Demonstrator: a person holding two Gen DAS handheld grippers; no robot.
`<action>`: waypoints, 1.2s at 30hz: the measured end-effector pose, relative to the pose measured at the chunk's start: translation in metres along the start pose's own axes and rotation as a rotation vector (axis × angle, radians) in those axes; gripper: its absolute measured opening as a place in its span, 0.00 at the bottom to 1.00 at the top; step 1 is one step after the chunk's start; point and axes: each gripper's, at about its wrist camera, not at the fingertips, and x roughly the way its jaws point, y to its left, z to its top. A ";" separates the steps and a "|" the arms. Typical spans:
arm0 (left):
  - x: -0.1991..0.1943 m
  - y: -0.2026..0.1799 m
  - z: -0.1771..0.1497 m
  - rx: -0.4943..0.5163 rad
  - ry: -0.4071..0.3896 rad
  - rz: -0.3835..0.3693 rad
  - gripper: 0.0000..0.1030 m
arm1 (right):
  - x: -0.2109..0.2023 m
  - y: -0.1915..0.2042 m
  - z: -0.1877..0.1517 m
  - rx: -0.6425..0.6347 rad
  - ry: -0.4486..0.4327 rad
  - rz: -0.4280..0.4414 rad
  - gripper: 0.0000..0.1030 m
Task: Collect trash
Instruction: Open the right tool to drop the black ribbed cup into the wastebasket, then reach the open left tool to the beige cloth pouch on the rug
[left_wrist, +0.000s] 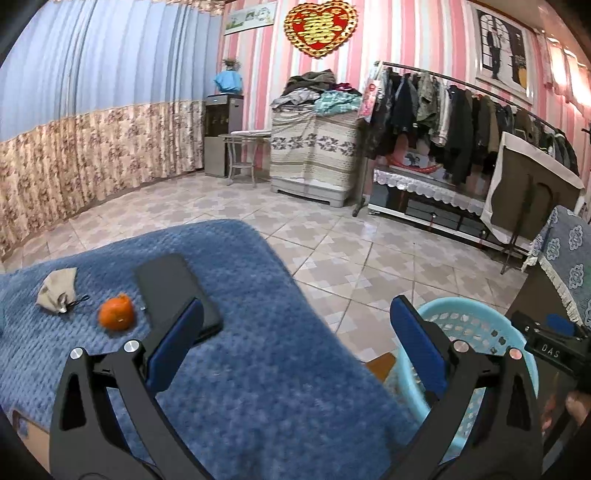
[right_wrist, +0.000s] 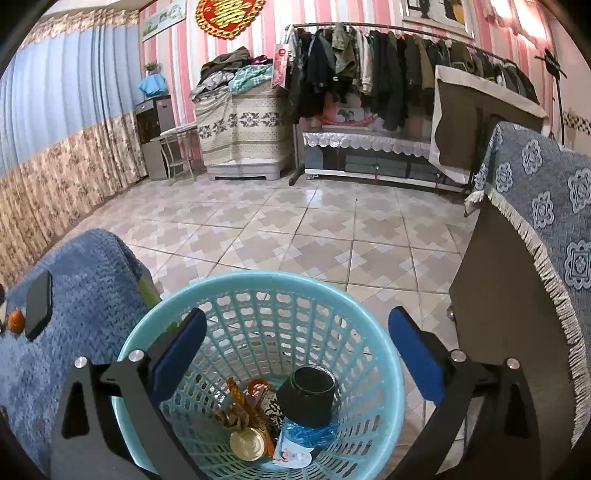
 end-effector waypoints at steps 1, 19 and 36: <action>-0.001 0.007 -0.001 -0.003 0.001 0.011 0.95 | -0.001 0.003 -0.001 -0.010 -0.002 -0.006 0.94; -0.007 0.191 -0.007 -0.100 0.065 0.264 0.95 | -0.009 0.095 -0.010 -0.180 -0.020 0.063 0.95; 0.078 0.320 0.004 -0.154 0.248 0.291 0.91 | -0.010 0.190 -0.042 -0.348 0.056 0.233 0.95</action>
